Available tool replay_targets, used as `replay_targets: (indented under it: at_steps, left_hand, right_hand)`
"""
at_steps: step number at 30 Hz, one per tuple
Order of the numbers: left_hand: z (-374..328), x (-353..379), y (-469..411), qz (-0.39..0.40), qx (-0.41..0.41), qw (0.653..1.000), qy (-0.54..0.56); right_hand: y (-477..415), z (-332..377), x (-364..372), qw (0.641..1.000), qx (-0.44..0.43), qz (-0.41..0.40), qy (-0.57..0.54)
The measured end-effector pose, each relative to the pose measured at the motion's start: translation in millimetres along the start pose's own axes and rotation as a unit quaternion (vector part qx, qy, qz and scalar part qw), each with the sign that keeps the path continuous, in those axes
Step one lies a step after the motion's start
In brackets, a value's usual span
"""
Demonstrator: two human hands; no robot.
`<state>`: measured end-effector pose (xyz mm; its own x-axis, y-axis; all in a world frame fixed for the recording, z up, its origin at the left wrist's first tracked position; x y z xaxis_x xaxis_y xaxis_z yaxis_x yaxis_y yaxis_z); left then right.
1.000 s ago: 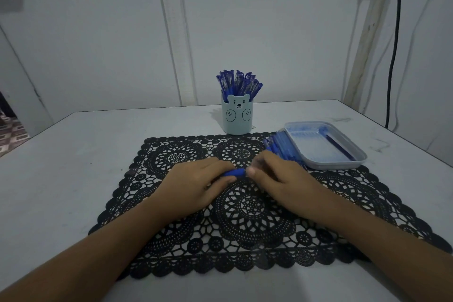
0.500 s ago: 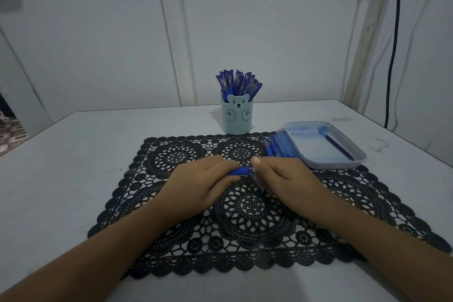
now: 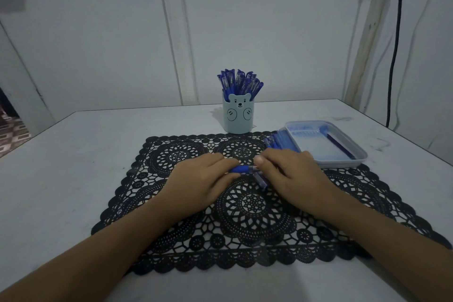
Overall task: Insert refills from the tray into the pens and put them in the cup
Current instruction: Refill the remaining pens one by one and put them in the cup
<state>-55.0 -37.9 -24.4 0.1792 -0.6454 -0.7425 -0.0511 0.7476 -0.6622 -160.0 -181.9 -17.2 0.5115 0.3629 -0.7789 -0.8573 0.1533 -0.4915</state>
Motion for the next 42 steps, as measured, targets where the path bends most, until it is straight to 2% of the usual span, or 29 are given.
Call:
replay_targets:
  at_steps: [3,5,8,11,14,18,25,29,34,39,42]
  left_hand:
    - [4,0,1,0.009,-0.044,0.999,0.015]
    - [4,1,1,0.013,-0.059,0.998,0.018]
    - [4,1,1,0.019,-0.073,0.997,0.02]
    - [6,0,1,0.011,-0.094,0.995,0.037]
    - [7,0,2,0.012,-0.107,0.993,0.048]
    - [7,0,1,0.012,-0.108,0.993,0.048]
    - [5,0,0,0.02,-0.088,0.995,0.045]
    - [2,1,1,0.046,-0.071,0.996,0.037]
    - [4,6,2,0.077,-0.097,0.985,0.117]
    - [7,8,1,0.101,-0.092,0.978,0.16]
    - [5,5,-1,0.082,-0.093,0.986,0.115]
  right_hand:
    - [1,-3,0,0.985,0.007,0.051,0.166]
    - [3,-8,5,0.974,0.003,0.096,0.204]
    - [3,-8,6,0.983,-0.002,0.071,0.169]
    - [-1,-10,-2,0.998,0.045,0.03,0.041]
    - [-1,-12,-9,0.993,0.09,0.016,-0.077]
    - [-2,-9,-13,0.985,0.094,-0.01,-0.147]
    - [-2,-3,-12,0.986,0.091,0.001,-0.141]
    - [-1,4,-5,0.988,0.058,0.026,-0.141]
    - [-4,3,-4,0.986,0.027,0.014,-0.166]
    - [-3,3,-2,0.989,0.002,0.016,-0.145]
    - [-3,3,1,0.99,0.001,-0.003,-0.138]
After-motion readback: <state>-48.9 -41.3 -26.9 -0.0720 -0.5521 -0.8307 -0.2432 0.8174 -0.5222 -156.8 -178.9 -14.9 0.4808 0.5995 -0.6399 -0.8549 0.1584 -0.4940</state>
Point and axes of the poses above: each hand's wrist, its own y-axis away from the middle knuckle, its own x-axis out of the palm, z = x × y, the point moved 3 cm from there along -y, towards the middle knuckle, and after that the axes turned 1 degree about -y, right-handed, at the moved point
